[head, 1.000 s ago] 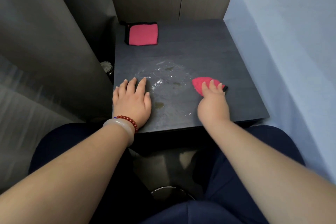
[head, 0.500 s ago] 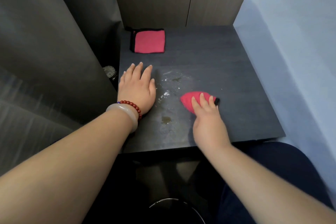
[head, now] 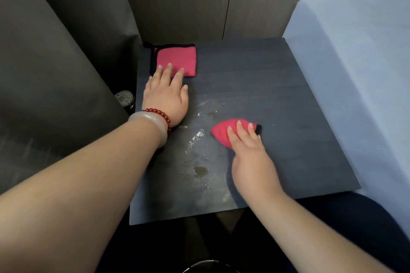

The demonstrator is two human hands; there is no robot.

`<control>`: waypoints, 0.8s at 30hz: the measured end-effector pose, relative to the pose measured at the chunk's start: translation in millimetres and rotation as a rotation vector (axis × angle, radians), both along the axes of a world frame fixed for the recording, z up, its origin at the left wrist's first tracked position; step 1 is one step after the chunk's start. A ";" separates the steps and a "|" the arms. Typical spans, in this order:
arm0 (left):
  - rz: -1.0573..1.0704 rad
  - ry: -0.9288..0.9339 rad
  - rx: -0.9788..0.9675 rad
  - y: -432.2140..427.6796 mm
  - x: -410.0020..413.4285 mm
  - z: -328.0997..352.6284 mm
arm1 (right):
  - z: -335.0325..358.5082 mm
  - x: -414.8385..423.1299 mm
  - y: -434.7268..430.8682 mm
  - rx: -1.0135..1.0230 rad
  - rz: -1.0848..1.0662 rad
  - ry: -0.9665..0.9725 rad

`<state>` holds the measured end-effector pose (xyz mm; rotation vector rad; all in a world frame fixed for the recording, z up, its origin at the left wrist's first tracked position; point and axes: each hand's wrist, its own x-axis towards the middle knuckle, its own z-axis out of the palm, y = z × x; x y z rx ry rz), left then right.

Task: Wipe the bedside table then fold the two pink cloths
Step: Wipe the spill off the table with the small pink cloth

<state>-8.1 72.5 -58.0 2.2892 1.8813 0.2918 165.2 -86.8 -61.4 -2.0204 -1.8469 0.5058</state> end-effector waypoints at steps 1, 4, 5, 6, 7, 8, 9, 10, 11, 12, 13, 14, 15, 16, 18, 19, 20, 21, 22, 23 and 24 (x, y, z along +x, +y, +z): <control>-0.003 0.008 -0.006 5.5 0.2 0.0 | 2.8 5.7 -15.1 0.022 -0.058 0.048; -0.016 0.044 -0.044 22.5 2.6 -0.6 | 10.0 42.8 -8.5 0.070 -0.285 0.017; -0.022 0.057 -0.067 26.9 3.0 -0.8 | 10.3 54.8 4.1 0.044 -0.333 -0.034; -0.031 0.074 -0.099 30.1 3.4 -1.9 | 7.7 64.1 19.2 -0.009 -0.364 -0.079; -0.038 0.090 -0.126 32.0 3.6 -3.9 | 3.6 68.7 34.1 -0.064 -0.376 -0.114; -0.041 0.104 -0.135 32.5 3.6 -6.4 | 0.0 67.3 47.9 -0.107 -0.371 -0.138; -0.042 0.115 -0.130 31.9 3.3 -8.6 | -1.7 60.7 59.3 -0.133 -0.342 -0.150; -0.044 0.121 -0.119 31.0 2.9 -10.2 | -2.1 48.7 67.9 -0.145 -0.297 -0.153; -0.044 0.118 -0.107 30.6 2.4 -11.0 | -1.6 32.9 72.2 -0.139 -0.238 -0.156; -0.042 0.108 -0.097 30.8 2.0 -11.5 | -1.4 16.0 72.4 -0.130 -0.163 -0.164; -0.039 0.097 -0.086 31.1 1.9 -11.6 | -1.2 1.3 69.6 -0.119 -0.086 -0.167; -0.037 0.092 -0.074 30.9 1.9 -11.9 | -1.1 -8.5 65.3 -0.108 -0.020 -0.162; -0.037 0.091 -0.060 30.3 1.7 -12.4 | -0.4 -10.3 62.1 -0.091 0.025 -0.153; -0.037 0.091 -0.046 29.7 1.6 -13.2 | 0.5 -2.1 65.0 -0.083 0.041 -0.156; -0.040 0.090 -0.034 28.8 1.8 -14.7 | -0.4 30.5 83.7 -0.120 -0.051 -0.213; -0.042 0.092 -0.033 28.3 2.1 -15.1 | -0.3 48.0 96.7 -0.156 -0.138 -0.226; -0.041 0.094 -0.033 28.2 2.3 -15.2 | 1.6 57.6 106.5 -0.194 -0.210 -0.218; -0.041 0.095 -0.037 28.7 2.2 -14.8 | 3.3 55.7 111.6 -0.212 -0.235 -0.212; -0.043 0.093 -0.042 29.1 1.8 -14.6 | 3.6 43.1 110.9 -0.200 -0.217 -0.214; -0.042 0.087 -0.040 29.5 1.4 -14.8 | 2.8 25.5 105.5 -0.173 -0.154 -0.210; -0.041 0.079 -0.033 28.9 0.9 -15.4 | 1.0 6.9 94.8 -0.142 -0.072 -0.191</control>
